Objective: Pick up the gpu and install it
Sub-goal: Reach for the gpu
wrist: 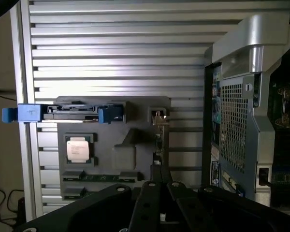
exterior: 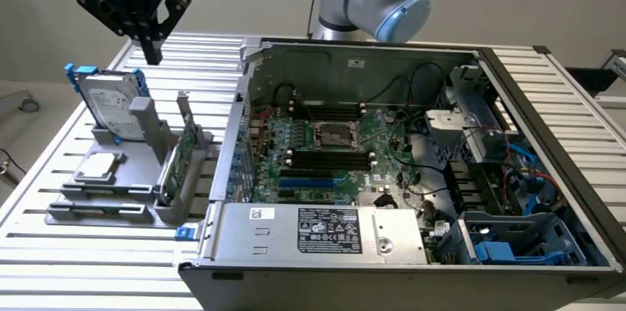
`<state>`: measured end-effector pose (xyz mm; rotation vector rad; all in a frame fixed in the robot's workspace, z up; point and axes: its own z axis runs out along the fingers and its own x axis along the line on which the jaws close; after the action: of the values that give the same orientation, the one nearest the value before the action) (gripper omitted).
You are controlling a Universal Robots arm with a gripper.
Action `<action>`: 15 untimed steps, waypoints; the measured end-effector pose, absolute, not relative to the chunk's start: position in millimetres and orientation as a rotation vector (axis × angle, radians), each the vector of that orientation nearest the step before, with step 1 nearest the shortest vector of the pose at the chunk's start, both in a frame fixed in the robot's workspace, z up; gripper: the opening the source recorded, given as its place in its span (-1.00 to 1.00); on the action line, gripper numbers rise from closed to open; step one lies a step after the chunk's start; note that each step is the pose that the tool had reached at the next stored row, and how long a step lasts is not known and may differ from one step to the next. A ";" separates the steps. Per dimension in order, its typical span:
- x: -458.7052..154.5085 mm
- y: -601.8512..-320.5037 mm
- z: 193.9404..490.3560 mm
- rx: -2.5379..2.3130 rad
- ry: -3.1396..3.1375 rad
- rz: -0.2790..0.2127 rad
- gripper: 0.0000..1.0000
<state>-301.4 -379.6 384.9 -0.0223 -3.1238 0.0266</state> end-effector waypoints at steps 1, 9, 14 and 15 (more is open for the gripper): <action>-301.4 -381.9 384.6 -0.018 -3.124 0.027 -0.79; -301.1 -391.3 379.6 0.031 -3.124 0.028 -0.79; -300.6 -396.8 376.1 0.056 -3.124 0.032 -0.79; -300.5 -398.2 375.5 0.059 -3.124 0.034 -0.79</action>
<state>-300.5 -398.2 375.5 0.0591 -3.1237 0.0338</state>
